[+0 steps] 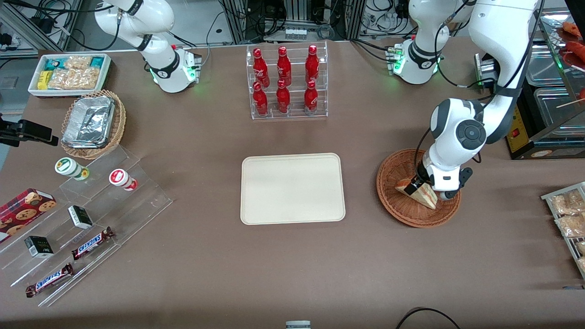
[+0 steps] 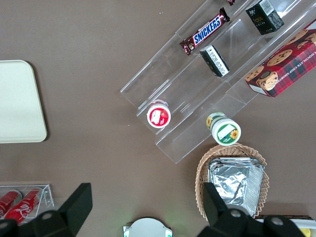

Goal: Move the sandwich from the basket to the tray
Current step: 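Close the left gripper on the wrapped sandwich and lift it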

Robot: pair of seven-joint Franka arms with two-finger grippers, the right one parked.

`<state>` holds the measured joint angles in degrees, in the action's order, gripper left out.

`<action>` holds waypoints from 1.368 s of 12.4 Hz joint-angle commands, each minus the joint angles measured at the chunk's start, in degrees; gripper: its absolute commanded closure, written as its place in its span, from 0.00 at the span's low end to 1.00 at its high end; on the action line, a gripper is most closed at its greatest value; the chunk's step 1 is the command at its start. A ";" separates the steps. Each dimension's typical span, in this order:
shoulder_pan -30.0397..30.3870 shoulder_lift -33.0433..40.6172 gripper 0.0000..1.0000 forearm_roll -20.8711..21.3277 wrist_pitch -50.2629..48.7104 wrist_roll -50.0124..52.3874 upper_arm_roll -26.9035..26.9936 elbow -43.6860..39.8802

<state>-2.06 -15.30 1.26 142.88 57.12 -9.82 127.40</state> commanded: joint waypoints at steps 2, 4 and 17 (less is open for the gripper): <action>0.13 -2.02 1.00 0.94 0.47 0.89 0.94 -3.38; -0.31 -0.62 1.00 1.12 -3.37 0.80 0.95 -5.22; -22.97 -9.47 1.00 3.58 -23.55 -0.51 -0.99 -35.37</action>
<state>-22.14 -19.75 3.53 117.81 57.79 -11.48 96.53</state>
